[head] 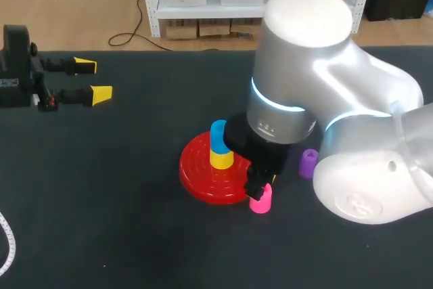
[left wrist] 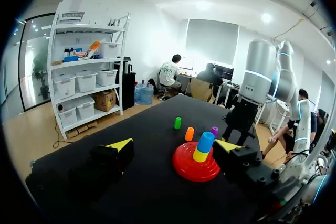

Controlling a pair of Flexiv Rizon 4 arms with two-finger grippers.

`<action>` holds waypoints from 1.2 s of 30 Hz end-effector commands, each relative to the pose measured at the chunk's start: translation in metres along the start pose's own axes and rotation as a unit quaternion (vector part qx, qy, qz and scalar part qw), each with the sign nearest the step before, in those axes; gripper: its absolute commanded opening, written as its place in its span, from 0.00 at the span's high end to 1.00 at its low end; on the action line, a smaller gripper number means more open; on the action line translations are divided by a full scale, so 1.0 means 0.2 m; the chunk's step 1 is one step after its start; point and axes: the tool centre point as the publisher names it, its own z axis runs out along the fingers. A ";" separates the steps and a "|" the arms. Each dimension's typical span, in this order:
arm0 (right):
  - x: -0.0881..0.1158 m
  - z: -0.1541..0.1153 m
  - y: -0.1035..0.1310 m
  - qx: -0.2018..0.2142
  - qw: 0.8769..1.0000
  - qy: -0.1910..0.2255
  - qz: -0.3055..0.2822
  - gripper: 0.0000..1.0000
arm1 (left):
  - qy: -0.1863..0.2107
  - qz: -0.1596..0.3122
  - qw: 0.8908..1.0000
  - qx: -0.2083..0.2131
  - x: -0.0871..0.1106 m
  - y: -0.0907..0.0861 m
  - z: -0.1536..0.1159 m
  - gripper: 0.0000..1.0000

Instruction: Pick up and stack the cylinders on the red base in this order: pink,purple,orange,green

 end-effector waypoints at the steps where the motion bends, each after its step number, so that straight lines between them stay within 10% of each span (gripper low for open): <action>1: 0.01 -0.01 0.00 -0.003 1.000 -0.004 -0.001 0.50 | -0.004 0.001 1.000 -0.001 0.01 0.00 0.01 0.00; 10: 0.02 -0.03 0.00 -0.003 1.000 -0.005 -0.001 0.57 | -0.004 0.001 1.000 -0.001 0.01 0.00 0.01 0.00; 21: 0.02 -0.02 0.01 -0.003 1.000 -0.003 -0.003 1.00 | -0.004 0.001 1.000 -0.001 0.01 0.00 0.01 0.00; 36: -0.10 -0.47 -0.07 0.011 0.999 -0.043 0.003 1.00 | -0.004 0.001 1.000 -0.001 0.01 0.00 0.01 0.00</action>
